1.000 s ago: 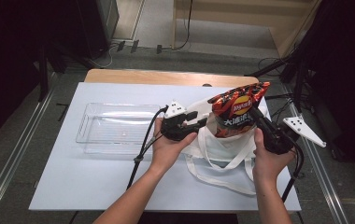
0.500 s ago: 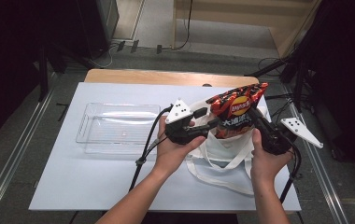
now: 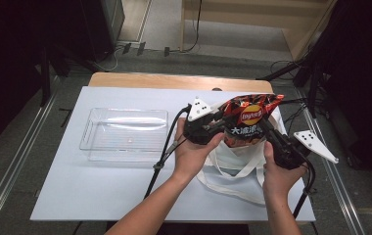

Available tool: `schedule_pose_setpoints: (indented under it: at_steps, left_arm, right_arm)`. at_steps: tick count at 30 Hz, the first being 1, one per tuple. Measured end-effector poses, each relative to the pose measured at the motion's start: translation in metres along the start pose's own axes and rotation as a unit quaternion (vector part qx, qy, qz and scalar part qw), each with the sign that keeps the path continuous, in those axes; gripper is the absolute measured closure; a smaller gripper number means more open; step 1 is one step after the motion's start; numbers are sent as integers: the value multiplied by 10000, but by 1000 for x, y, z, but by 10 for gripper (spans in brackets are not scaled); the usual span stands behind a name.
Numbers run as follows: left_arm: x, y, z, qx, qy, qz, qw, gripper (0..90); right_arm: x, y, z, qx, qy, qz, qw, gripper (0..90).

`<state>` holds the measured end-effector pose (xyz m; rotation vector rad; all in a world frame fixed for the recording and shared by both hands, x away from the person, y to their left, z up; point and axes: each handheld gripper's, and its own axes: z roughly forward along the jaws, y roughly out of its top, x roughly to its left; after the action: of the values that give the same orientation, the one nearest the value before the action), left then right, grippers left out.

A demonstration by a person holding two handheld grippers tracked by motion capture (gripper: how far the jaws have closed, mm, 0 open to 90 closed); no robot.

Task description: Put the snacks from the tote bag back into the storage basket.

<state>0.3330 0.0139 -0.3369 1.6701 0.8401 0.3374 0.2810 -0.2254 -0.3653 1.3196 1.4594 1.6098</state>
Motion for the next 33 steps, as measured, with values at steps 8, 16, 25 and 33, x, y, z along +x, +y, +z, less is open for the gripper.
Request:
schedule_pose_setpoints:
  at_steps: [8, 16, 25, 33]
  left_arm:
    - [-2, 8, 4, -23, -257, 115, 9996, 900]
    - [-7, 15, 7, -90, -666, 169, 9976, 900]
    - [-15, 21, 10, -107, -819, 291, 9962, 900]
    - [-17, 34, 9, -267, -932, 274, 9949, 900]
  right_arm:
    - [6, 2, -11, -148, -114, -401, 9990, 900]
    - [-9, -1, -27, -39, -209, -570, 9981, 557]
    - [-40, -46, -43, 782, -178, -318, 9963, 248]
    - [-43, -65, -49, 994, -60, -329, 9945, 118]
